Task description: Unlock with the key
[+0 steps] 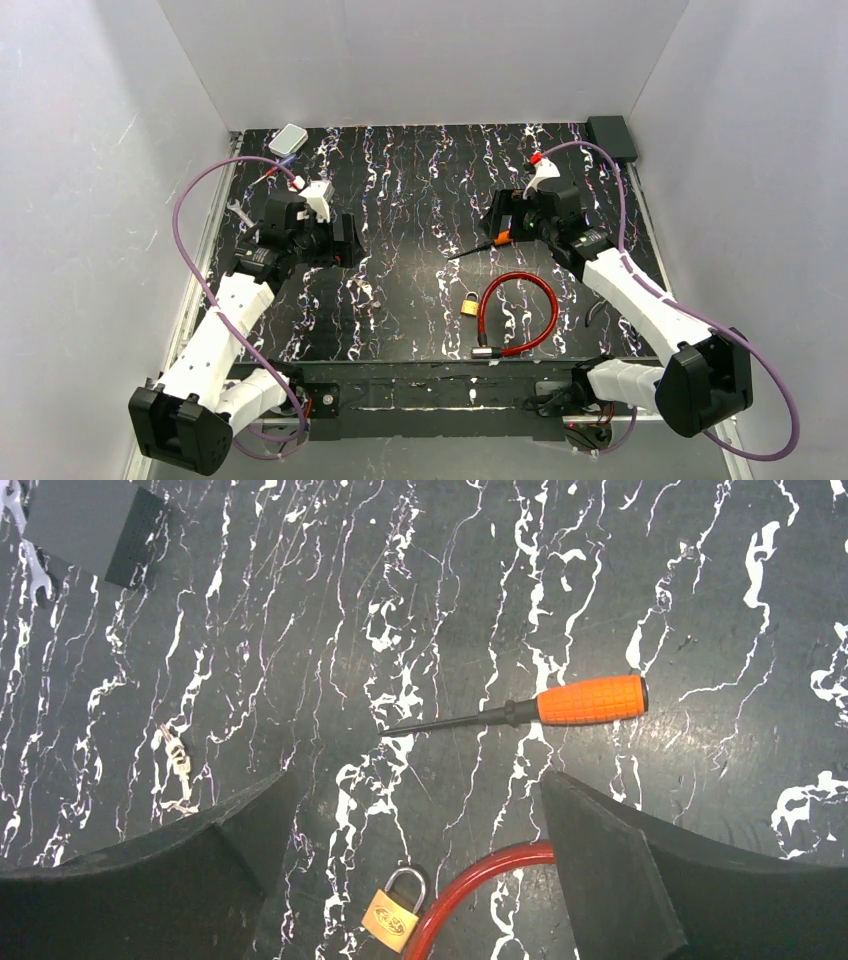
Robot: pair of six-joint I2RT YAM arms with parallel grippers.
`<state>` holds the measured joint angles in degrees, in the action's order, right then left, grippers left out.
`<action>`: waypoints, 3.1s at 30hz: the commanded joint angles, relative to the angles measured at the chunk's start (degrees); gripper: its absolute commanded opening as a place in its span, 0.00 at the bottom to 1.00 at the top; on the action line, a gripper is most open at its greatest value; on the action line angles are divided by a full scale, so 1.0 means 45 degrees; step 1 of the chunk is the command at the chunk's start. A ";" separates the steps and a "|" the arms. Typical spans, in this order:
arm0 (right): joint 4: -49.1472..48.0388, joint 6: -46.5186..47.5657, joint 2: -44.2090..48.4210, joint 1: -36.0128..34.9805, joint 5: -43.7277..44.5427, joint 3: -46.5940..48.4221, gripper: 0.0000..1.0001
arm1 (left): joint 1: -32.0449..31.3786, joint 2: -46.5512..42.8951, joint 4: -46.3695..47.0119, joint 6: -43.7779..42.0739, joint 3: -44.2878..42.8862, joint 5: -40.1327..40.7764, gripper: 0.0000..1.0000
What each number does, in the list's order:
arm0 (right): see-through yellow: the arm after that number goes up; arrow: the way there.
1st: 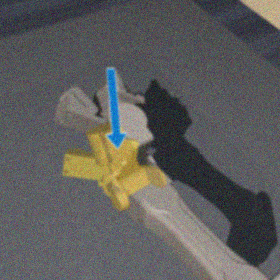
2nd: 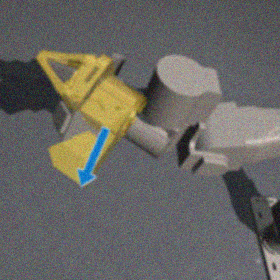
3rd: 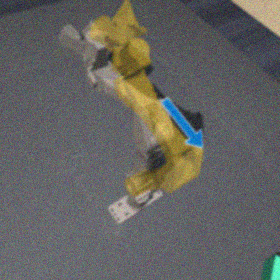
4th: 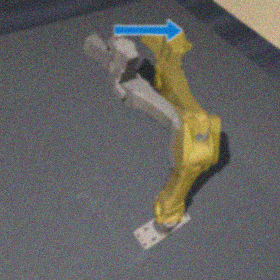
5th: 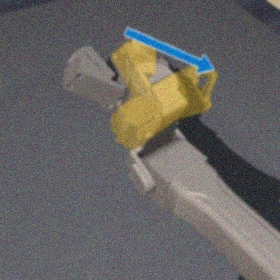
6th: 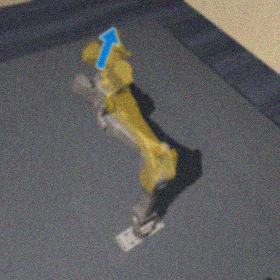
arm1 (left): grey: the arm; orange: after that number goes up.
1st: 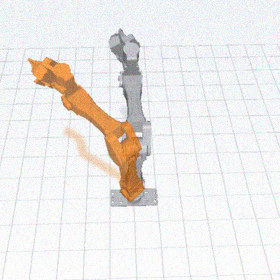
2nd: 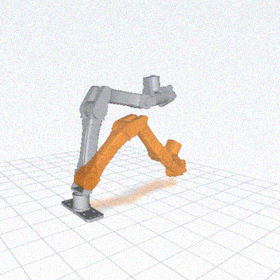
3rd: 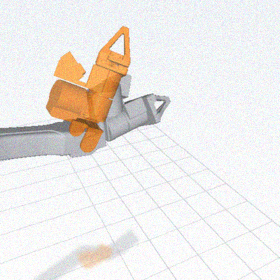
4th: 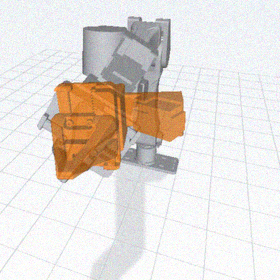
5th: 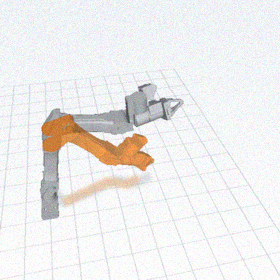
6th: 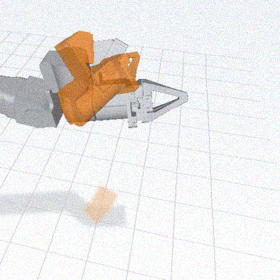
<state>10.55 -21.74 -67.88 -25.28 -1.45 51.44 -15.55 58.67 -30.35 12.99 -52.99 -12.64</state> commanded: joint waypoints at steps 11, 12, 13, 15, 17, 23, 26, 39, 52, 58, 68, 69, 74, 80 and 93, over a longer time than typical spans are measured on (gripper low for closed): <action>0.1258 0.0303 -0.0290 -0.0864 -0.0390 0.0949 1.00 | -0.0259 -0.0295 -0.0285 -0.0172 -0.0449 0.0581 0.89; 0.1176 0.0561 -0.0385 -0.1020 -0.0885 0.0934 1.00 | -0.0256 -0.0342 -0.0297 -0.0173 -0.0458 0.0690 0.88; 0.1131 0.0798 -0.0483 -0.1167 -0.1266 0.0998 1.00 | -0.0260 -0.0434 -0.0320 -0.0148 -0.0469 0.0882 0.87; 0.1249 0.1418 -0.0792 -0.1640 -0.1884 0.1283 1.00 | -0.0256 -0.0713 -0.0359 -0.0134 -0.0489 0.1604 0.86; 0.1495 0.1991 -0.1091 -0.2333 -0.2052 0.1622 1.00 | -0.0265 -0.1165 -0.0427 -0.0086 -0.0462 0.2991 0.85; 0.0877 0.3012 -0.2115 -0.4823 -0.1721 0.2057 1.00 | -0.0270 -0.2907 -0.0654 0.0204 -0.0181 0.5740 0.85; 0.0704 0.3143 -0.3102 -0.5895 -0.1163 0.2506 0.97 | -0.0254 -0.3481 -0.0782 0.0412 -0.0158 0.6910 0.85; 0.0035 0.1411 -0.7496 -0.8461 0.1402 0.4889 0.78 | -0.0242 -0.4581 -0.0834 0.0599 -0.0021 0.7900 0.86; 0.0057 0.0591 -0.9798 -0.9101 0.1783 0.6393 0.58 | -0.0246 -0.4677 -0.0813 0.0570 -0.0035 0.7620 0.86; 0.0475 0.0665 -1.0465 -0.9207 0.2066 0.6808 0.49 | -0.0241 -0.4699 -0.0810 0.0574 -0.0040 0.7578 0.86; 0.0774 0.0723 -1.1135 -0.9246 0.2272 0.6821 0.29 | -0.0243 -0.4688 -0.0795 0.0550 -0.0020 0.7536 0.86; 0.0807 0.0743 -1.1160 -0.9246 0.2278 0.6800 0.26 | -0.0237 -0.4681 -0.0795 0.0560 -0.0021 0.7536 0.86; 0.0812 0.0838 -1.1186 -0.9246 0.2361 0.6589 0.17 | -0.0243 -0.4661 -0.0795 0.0545 -0.0021 0.7536 0.86; 0.0320 0.0875 -1.0856 -0.9246 0.2286 0.6114 0.01 | -0.0248 -0.4640 -0.0758 0.0512 0.0016 0.7481 0.86; -0.1227 0.0389 -0.8414 -0.9227 0.2990 0.4120 0.01 | -0.0240 -0.4781 0.0247 0.0054 0.0452 0.4705 0.87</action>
<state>8.47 -18.48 -111.48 -66.50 9.30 72.16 -16.62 37.17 -32.10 14.72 -52.60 15.40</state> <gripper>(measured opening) 0.032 0.865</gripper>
